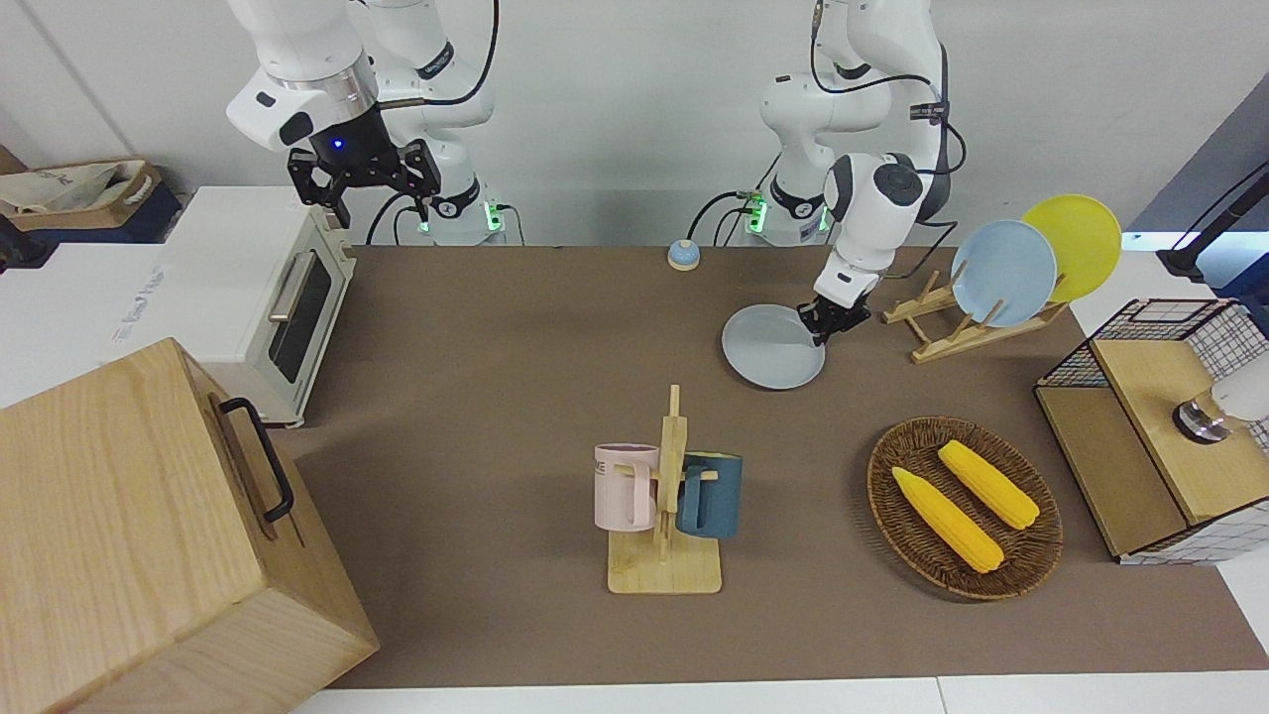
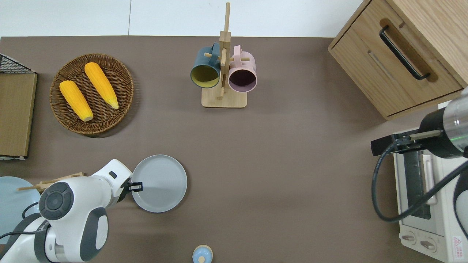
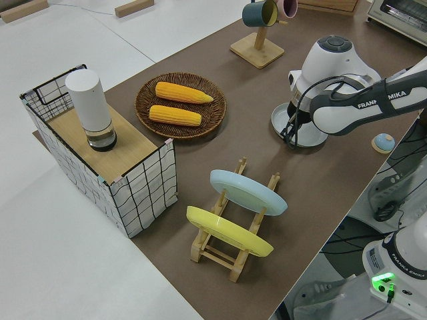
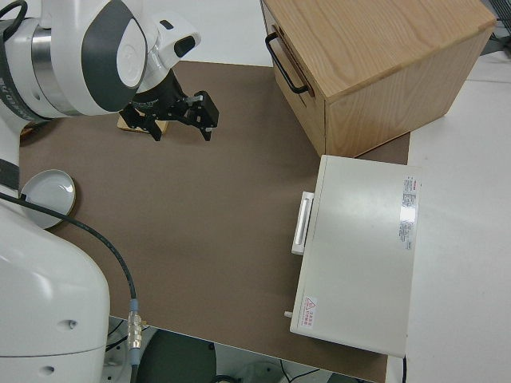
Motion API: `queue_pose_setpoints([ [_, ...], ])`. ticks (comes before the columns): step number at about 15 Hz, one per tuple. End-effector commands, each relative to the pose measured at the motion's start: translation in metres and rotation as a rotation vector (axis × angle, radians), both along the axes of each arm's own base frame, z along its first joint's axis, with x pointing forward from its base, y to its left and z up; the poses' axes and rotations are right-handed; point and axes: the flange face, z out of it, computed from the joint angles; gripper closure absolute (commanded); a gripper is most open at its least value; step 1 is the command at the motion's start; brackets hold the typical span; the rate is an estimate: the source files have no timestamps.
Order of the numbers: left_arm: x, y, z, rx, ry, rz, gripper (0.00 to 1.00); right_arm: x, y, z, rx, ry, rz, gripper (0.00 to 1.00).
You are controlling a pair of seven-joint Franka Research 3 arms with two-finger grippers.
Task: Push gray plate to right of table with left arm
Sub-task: 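Push the gray plate with the left gripper across the table toward the toaster oven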
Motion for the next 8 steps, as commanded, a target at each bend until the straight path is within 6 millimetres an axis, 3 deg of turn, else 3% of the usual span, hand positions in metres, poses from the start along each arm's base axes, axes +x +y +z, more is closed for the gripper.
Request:
queue_pose_setpoints([
  [1, -0.004, -0.002, -0.008, -0.003, -0.002, 0.022, 1.0, -0.003, -0.003, 0.003, 0.007, 0.004, -0.003, 0.017],
  [2, -0.004, -0.005, -0.008, -0.003, -0.002, 0.04, 1.0, -0.004, -0.002, 0.003, 0.007, 0.004, -0.002, 0.017],
  [8, -0.009, -0.091, -0.019, -0.015, 0.008, 0.061, 1.0, -0.004, -0.002, 0.003, 0.007, 0.006, -0.002, 0.017],
])
